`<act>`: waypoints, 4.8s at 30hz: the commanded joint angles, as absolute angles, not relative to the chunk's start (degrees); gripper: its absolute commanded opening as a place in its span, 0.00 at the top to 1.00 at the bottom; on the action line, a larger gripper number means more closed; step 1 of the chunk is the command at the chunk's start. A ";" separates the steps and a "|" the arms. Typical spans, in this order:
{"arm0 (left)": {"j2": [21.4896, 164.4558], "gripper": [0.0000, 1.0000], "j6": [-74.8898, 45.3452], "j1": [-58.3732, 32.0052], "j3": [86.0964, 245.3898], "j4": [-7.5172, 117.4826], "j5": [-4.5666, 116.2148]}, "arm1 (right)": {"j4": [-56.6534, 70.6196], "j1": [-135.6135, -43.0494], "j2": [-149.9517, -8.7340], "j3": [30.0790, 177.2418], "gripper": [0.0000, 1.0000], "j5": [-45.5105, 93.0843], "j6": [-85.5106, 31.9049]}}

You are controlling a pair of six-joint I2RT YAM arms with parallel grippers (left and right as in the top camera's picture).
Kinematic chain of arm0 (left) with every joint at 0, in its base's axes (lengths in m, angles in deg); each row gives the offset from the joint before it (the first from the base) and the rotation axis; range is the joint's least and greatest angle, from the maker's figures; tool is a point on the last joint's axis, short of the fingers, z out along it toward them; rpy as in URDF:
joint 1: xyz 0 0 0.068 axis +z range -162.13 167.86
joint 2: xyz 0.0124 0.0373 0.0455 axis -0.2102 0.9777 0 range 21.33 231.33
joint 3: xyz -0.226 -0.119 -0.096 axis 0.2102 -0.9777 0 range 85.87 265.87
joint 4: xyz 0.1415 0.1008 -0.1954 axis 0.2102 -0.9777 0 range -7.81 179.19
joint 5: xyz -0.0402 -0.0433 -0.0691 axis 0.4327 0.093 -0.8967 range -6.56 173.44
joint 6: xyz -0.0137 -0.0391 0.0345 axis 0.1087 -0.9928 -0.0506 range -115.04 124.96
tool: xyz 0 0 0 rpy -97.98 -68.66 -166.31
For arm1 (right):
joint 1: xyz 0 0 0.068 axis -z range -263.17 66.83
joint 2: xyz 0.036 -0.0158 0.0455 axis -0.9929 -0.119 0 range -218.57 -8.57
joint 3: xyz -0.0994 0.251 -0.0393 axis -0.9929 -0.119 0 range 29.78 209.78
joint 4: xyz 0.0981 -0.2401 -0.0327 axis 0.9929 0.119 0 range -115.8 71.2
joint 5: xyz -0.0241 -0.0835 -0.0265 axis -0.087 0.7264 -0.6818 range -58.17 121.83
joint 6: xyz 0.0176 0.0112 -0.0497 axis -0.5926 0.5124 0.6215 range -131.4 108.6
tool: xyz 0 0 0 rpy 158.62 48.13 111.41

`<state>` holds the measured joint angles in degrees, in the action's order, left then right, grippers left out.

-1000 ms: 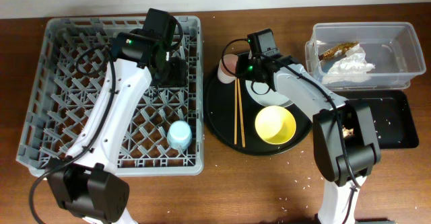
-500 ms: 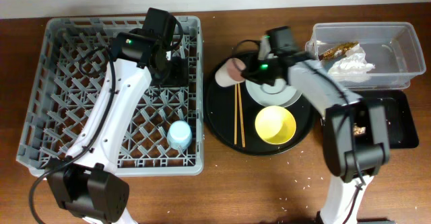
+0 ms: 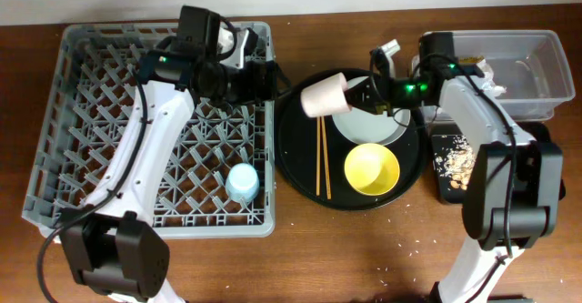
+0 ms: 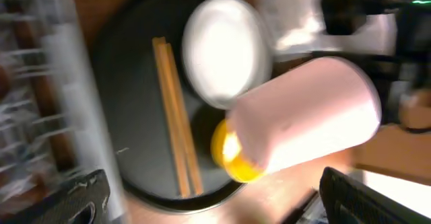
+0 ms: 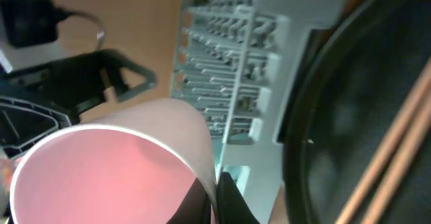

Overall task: Sort waste into correct bins and load items into the dishwasher rack
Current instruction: 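Hand the pink cup from the right gripper to the left gripper, then lower the pink cup into the rack with the left gripper and release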

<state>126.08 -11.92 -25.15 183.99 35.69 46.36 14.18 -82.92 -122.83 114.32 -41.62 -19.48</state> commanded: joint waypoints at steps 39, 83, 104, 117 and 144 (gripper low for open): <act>126.38 0.01 -17.56 -18.46 168.72 56.04 4.55 | -28.57 -97.21 -121.38 114.47 0.96 -47.02 -50.89; 125.00 0.48 -15.00 -15.34 168.82 55.28 25.38 | -16.04 -93.15 -121.43 114.32 0.26 -41.64 -39.87; 118.80 0.48 -8.18 -31.01 175.73 31.52 90.90 | 30.40 -87.97 -114.72 125.68 0.01 7.06 -14.65; 127.47 0.48 -8.18 -31.90 175.58 34.36 88.81 | 33.59 -88.01 -114.72 125.66 0.02 7.06 -14.61; 131.23 0.21 -8.18 -31.90 178.62 32.04 86.18 | 34.51 -88.01 -114.72 125.66 0.01 7.10 -14.58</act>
